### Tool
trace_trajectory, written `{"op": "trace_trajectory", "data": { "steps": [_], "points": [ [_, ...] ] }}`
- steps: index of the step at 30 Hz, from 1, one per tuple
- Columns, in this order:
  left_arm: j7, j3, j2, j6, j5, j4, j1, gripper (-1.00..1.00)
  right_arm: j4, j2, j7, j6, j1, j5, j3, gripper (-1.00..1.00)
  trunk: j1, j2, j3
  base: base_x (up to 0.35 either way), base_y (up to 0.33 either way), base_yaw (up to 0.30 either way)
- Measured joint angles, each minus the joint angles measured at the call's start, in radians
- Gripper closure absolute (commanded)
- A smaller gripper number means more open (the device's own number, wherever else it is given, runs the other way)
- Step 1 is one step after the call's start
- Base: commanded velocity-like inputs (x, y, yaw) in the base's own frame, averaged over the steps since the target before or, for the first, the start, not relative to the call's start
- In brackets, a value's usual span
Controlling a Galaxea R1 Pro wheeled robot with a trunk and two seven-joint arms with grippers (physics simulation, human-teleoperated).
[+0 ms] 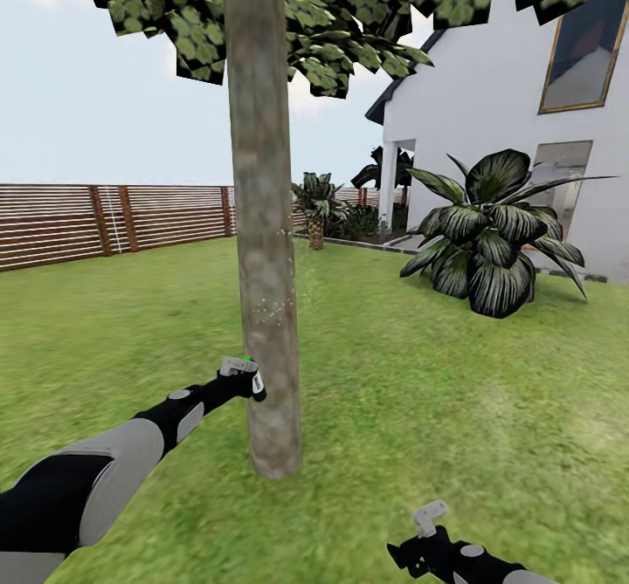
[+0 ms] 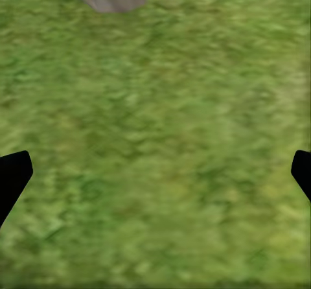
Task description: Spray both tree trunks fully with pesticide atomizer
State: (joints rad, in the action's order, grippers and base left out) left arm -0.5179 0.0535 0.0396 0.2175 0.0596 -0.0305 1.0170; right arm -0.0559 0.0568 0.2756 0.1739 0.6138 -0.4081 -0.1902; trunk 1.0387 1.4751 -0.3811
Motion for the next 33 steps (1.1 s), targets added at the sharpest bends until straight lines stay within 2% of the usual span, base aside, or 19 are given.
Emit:
{"op": "trace_trajectory", "data": {
  "steps": [1, 4, 5, 6, 7, 9, 12, 17, 25, 29, 33],
  "points": [
    [0.006, 0.000, -0.001, 0.000, 0.000, 0.000, 0.000, 1.00, 0.000, 0.000, -0.001, 0.000, 0.000, 0.000, 0.000, -1.00, 0.000, 0.000, 0.000, 0.000, 0.000, 0.000],
    [0.124, 0.000, -0.029, 0.000, 0.000, 0.000, 0.000, 1.00, 0.001, 0.000, -0.020, 0.001, 0.000, 0.000, 0.000, -1.00, 0.000, 0.000, 0.000, 0.000, 0.000, 0.000],
    [0.230, 0.000, -0.056, 0.000, 0.000, 0.000, 0.000, 1.00, 0.000, 0.000, -0.040, 0.001, 0.000, 0.000, 0.000, -1.00, 0.000, 0.000, 0.000, 0.000, 0.000, 0.000],
    [0.299, 0.000, -0.076, 0.000, -0.001, 0.000, 0.000, 1.00, 0.000, 0.000, -0.051, 0.001, 0.000, 0.000, 0.000, -1.00, 0.000, 0.000, 0.000, 0.000, 0.000, 0.000],
    [0.347, 0.000, -0.091, 0.000, -0.001, 0.000, 0.000, 1.00, 0.000, 0.000, -0.058, 0.001, 0.000, 0.000, 0.000, -1.00, 0.000, 0.000, 0.000, 0.000, 0.000, 0.000],
    [0.399, -0.001, -0.106, 0.000, -0.001, 0.000, -0.001, 1.00, 0.000, 0.000, -0.065, 0.001, 0.000, 0.000, 0.000, -1.00, 0.000, 0.000, 0.000, 0.000, 0.000, 0.000],
    [0.426, -0.001, -0.115, 0.000, -0.001, 0.000, -0.001, 1.00, 0.000, 0.000, -0.070, 0.001, 0.000, 0.000, 0.000, -1.00, 0.000, 0.000, 0.000, 0.000, 0.000, 0.000],
    [0.433, -0.001, -0.117, 0.000, 0.000, 0.000, -0.001, 1.00, 0.000, 0.000, -0.071, 0.000, 0.000, 0.000, 0.000, -1.00, 0.000, 0.000, 0.000, 0.000, 0.000, 0.000],
    [0.446, -0.003, -0.111, -0.001, 0.002, -0.001, -0.001, 1.00, 0.000, 0.000, -0.071, 0.001, 0.000, 0.000, 0.000, -1.00, 0.000, 0.000, 0.000, 0.000, 0.000, 0.000],
    [0.583, -0.003, -0.109, 0.001, 0.003, -0.001, -0.001, 1.00, 0.001, 0.000, -0.072, 0.001, 0.000, 0.000, 0.000, -1.00, 0.000, 0.000, 0.000, 0.000, 0.000, 0.000],
    [0.634, -0.002, -0.111, 0.002, 0.002, -0.001, -0.001, 1.00, 0.001, 0.000, -0.071, 0.001, 0.000, 0.000, 0.000, -1.00, 0.000, 0.000, 0.000, 0.000, 0.000, 0.000]
  ]
}}
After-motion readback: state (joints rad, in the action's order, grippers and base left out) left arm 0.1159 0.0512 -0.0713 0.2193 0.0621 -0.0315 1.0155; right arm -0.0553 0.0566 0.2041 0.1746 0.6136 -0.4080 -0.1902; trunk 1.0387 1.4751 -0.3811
